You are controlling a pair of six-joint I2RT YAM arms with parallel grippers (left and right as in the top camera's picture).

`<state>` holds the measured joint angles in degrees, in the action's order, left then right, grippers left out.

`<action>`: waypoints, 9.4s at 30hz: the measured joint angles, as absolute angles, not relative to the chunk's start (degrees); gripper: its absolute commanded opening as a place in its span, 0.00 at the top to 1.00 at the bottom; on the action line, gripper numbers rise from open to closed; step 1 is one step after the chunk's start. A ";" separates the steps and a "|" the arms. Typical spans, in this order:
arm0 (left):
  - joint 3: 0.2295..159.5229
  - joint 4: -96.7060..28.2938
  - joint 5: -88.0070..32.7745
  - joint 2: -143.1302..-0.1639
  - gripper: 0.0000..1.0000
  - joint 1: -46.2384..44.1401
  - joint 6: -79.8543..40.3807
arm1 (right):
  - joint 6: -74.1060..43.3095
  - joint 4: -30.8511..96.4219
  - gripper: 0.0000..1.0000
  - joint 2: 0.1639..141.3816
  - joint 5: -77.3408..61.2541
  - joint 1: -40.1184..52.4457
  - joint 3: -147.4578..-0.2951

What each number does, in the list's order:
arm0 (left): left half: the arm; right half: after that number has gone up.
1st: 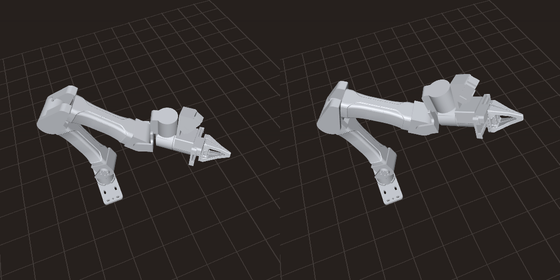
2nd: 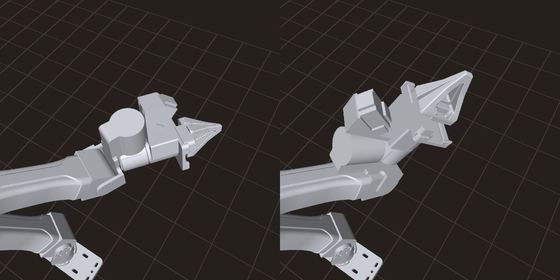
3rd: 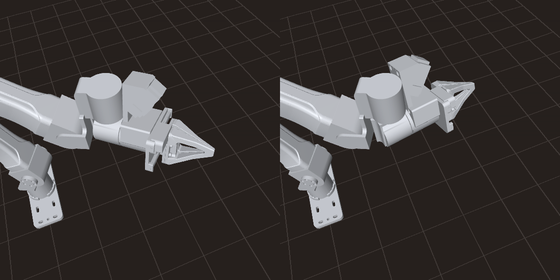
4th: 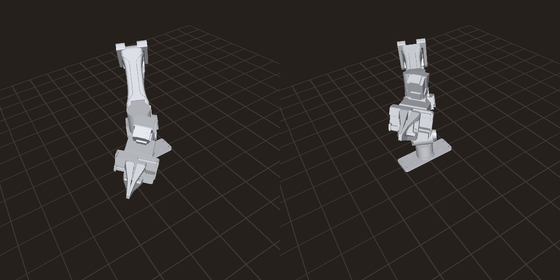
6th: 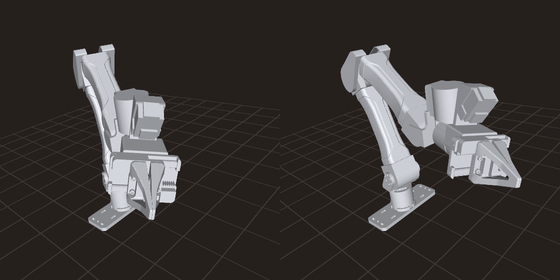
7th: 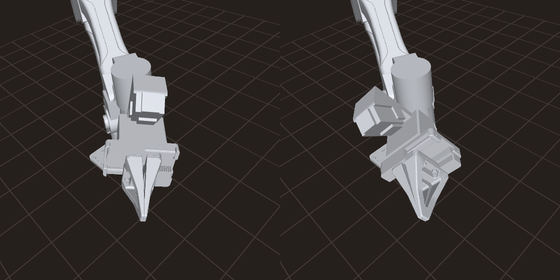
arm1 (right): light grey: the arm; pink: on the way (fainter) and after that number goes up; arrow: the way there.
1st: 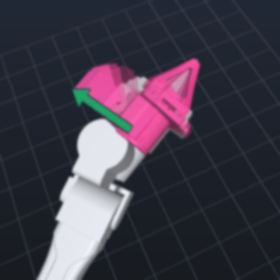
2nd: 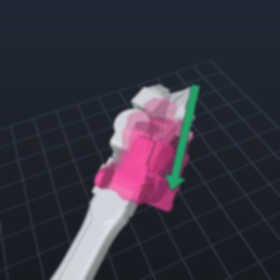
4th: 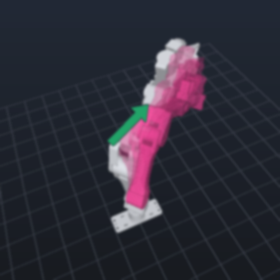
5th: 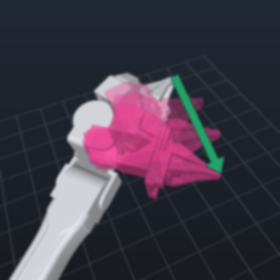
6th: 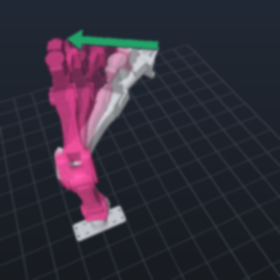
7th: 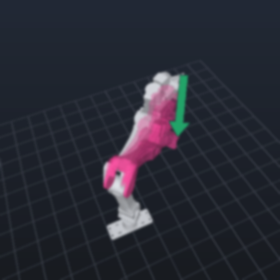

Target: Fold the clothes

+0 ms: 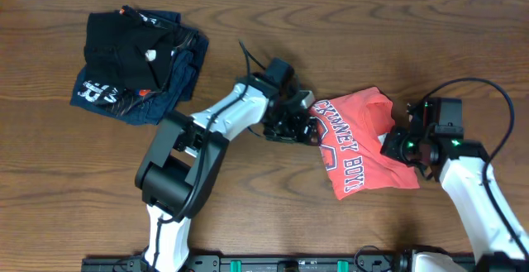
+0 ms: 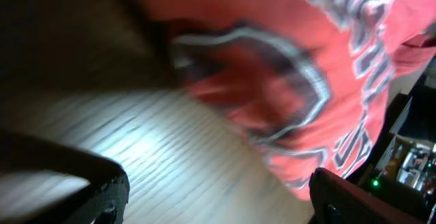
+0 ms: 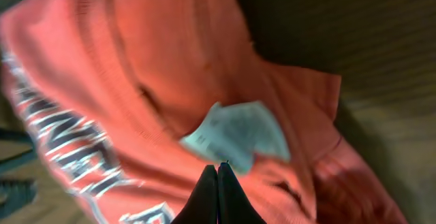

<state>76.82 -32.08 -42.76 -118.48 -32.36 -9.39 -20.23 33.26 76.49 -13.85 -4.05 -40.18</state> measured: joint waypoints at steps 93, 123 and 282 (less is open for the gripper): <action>76.36 -39.81 -36.10 -111.46 0.13 -18.70 -7.66 | -27.59 34.89 0.99 89.54 -6.37 11.22 -58.81; 78.67 -16.34 -55.37 -127.68 0.91 -31.07 -27.44 | -28.08 33.41 0.99 108.01 -5.76 9.17 -62.70; 87.26 -68.38 -29.15 -51.64 0.02 10.26 21.50 | 15.84 15.99 0.01 0.73 -19.66 3.70 -5.39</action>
